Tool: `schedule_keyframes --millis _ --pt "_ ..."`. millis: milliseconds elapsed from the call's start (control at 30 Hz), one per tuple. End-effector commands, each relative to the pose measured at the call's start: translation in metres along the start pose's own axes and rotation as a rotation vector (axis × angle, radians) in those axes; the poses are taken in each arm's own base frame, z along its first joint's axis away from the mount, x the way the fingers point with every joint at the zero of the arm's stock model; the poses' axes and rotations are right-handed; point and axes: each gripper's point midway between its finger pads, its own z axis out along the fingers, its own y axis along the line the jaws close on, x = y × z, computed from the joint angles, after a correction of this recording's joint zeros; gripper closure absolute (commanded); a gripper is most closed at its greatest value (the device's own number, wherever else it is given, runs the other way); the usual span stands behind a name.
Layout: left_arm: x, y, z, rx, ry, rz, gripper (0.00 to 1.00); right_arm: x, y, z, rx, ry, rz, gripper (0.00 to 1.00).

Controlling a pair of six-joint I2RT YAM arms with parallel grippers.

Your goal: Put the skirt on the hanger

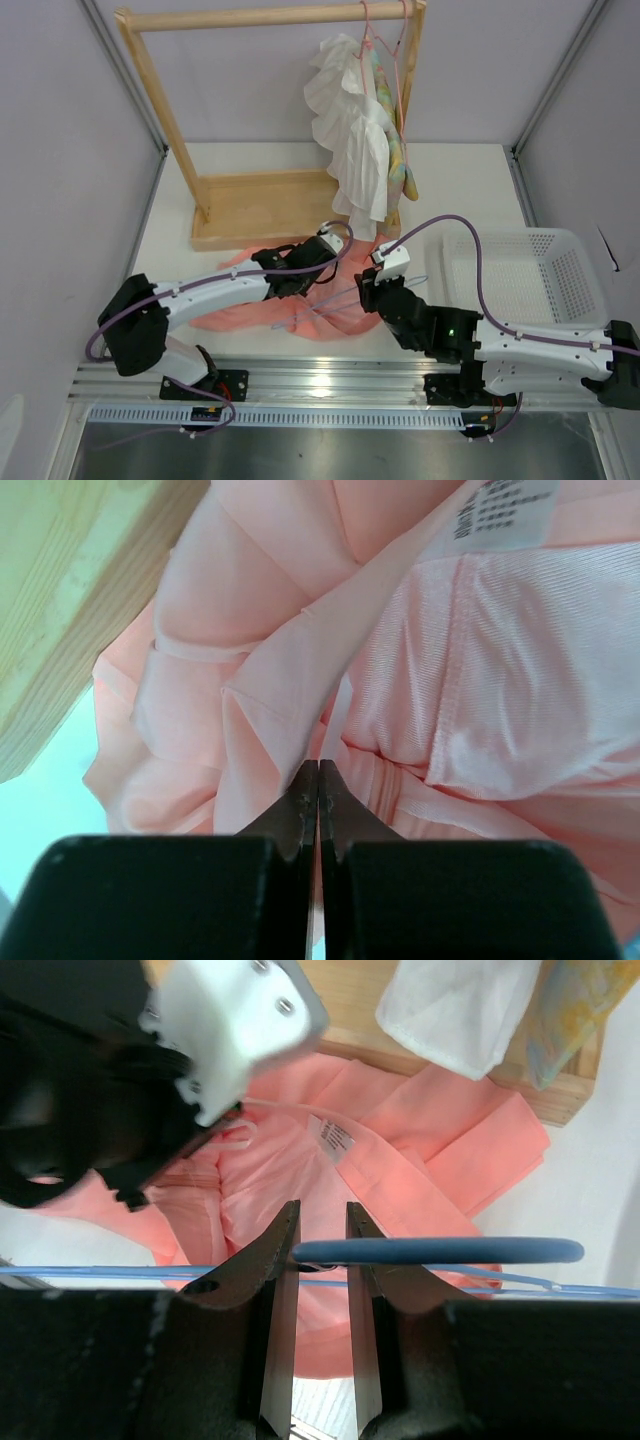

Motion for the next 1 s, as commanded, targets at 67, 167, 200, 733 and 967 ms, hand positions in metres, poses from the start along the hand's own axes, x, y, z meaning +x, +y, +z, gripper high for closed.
schedule_keyframes --millis 67,167,200,733,967 --pt "-0.020 -0.007 -0.021 0.076 -0.109 -0.102 1.00 -0.012 -0.015 0.000 0.119 -0.035 0.055 1.00" --pt "-0.020 -0.015 -0.018 0.117 -0.110 -0.091 0.97 -0.012 -0.013 0.001 0.113 -0.036 0.054 1.00" --pt "-0.021 -0.017 -0.017 0.124 -0.114 -0.094 0.94 -0.012 -0.013 0.001 0.112 -0.036 0.055 1.00" --pt "-0.033 -0.004 0.004 -0.067 -0.117 -0.099 0.66 -0.010 -0.007 0.002 0.089 -0.025 0.049 1.00" --pt "-0.046 -0.005 -0.008 -0.051 -0.205 -0.083 0.62 -0.007 -0.003 0.004 0.081 -0.020 0.046 1.00"
